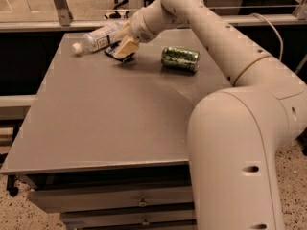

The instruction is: Move rxbar blueberry near blue plastic bottle

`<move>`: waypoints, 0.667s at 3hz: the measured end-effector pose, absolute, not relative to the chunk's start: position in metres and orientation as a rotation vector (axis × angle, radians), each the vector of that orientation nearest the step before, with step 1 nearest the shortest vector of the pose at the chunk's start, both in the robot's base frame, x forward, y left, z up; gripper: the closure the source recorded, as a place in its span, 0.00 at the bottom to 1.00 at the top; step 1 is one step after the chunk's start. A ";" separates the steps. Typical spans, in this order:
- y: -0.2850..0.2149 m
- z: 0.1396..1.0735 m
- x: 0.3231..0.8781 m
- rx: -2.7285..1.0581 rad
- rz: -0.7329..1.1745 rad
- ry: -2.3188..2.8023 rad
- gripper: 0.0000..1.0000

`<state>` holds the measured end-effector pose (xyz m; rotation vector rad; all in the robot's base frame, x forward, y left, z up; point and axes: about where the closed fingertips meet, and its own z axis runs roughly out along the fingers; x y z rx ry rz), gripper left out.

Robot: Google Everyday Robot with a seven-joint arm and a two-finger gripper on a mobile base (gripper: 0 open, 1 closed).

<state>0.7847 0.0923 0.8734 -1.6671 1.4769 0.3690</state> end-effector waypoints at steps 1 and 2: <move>0.094 0.874 0.782 -1.668 0.378 1.475 0.00; 0.091 0.882 0.773 -1.644 0.418 1.440 0.00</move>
Offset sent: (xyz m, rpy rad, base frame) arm -0.0273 -0.0140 0.0252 0.1245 -0.0081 0.0398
